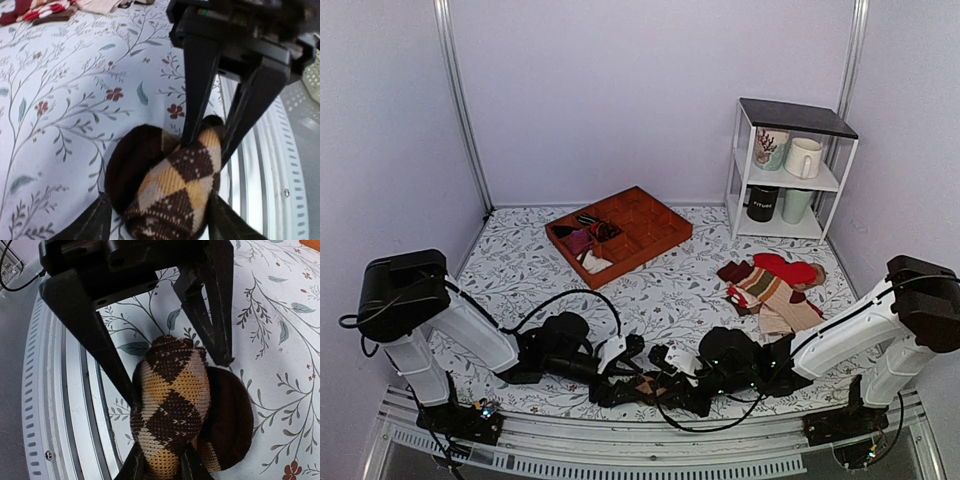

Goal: Roll the socks
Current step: Roll a pair of socks at the center of the board.

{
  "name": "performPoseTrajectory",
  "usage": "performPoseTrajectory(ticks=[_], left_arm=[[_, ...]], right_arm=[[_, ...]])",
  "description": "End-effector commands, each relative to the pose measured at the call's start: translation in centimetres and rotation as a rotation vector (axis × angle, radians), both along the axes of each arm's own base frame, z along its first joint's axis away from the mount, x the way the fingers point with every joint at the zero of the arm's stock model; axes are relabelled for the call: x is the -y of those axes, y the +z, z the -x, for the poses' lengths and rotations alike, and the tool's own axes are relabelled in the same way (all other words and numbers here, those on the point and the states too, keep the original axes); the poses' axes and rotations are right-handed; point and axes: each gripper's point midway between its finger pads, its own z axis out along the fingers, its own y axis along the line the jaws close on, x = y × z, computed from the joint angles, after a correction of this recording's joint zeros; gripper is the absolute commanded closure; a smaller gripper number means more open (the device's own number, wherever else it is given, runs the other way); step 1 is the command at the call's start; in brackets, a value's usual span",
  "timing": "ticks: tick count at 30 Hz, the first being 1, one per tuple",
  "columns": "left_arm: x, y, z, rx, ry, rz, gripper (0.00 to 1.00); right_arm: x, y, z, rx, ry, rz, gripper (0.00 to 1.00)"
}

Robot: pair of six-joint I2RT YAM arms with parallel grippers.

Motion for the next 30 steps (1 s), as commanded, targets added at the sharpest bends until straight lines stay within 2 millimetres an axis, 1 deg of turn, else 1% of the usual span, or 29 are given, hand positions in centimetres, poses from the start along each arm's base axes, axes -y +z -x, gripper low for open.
performPoseTrajectory(ticks=[1, 3, 4, 5, 6, 7, 8, 10, 13, 16, 17, 19, 22, 25, 30], left_arm=[[-1.0, -1.0, 0.2, 0.090, -0.008, -0.003, 0.33], [-1.4, -0.7, 0.8, 0.115, -0.012, 0.031, 0.33], [-1.6, -0.2, 0.9, 0.134, -0.010, 0.058, 0.33], [-1.7, 0.6, 1.0, 0.159, -0.008, 0.093, 0.30], [-1.9, 1.1, 1.2, 0.177, -0.008, 0.109, 0.21], [-2.0, 1.7, 1.4, 0.200, -0.010, 0.125, 0.05], [-2.1, 2.2, 1.4, 0.224, -0.009, 0.131, 0.01], [-2.1, 3.3, 1.3, 0.278, 0.001, 0.130, 0.00], [-2.1, 5.2, 1.3, 0.354, 0.016, 0.145, 0.01], [-2.0, 6.1, 1.4, 0.395, 0.005, 0.161, 0.01], [-1.9, 5.9, 1.5, 0.397, -0.006, 0.159, 0.01], [-1.6, 5.1, 1.6, 0.389, -0.023, 0.137, 0.00], [-1.3, 3.7, 2.6, 0.340, -0.064, 0.120, 0.00], [-1.3, 3.2, 3.6, 0.303, -0.082, 0.119, 0.00], [-1.5, 2.4, 4.4, 0.265, -0.106, 0.104, 0.01]], right_arm=[[4.6, -5.9, 3.2, -0.199, 0.026, 0.246, 0.84], [4.6, -5.9, 3.4, -0.227, 0.029, 0.252, 0.84], [4.6, -6.0, 3.5, -0.243, 0.032, 0.255, 0.84], [4.6, -6.0, 3.7, -0.263, 0.034, 0.256, 0.84], [4.6, -6.2, 3.7, -0.275, 0.033, 0.261, 0.83], [4.5, -6.2, 3.8, -0.292, 0.033, 0.264, 0.83], [4.5, -6.2, 3.9, -0.318, 0.036, 0.263, 0.84], [4.1, -6.0, 4.2, -0.354, 0.049, 0.256, 0.84], [4.1, -6.3, 4.5, -0.388, 0.050, 0.271, 0.84], [4.3, -6.9, 4.6, -0.419, 0.040, 0.295, 0.84], [4.3, -7.0, 4.6, -0.429, 0.037, 0.302, 0.84], [4.5, -7.3, 4.6, -0.443, 0.029, 0.315, 0.83], [4.5, -7.4, 4.3, -0.450, 0.011, 0.327, 0.83], [4.7, -7.5, 4.1, -0.459, -0.005, 0.336, 0.83], [5.0, -7.9, 3.9, -0.469, -0.021, 0.355, 0.83]])
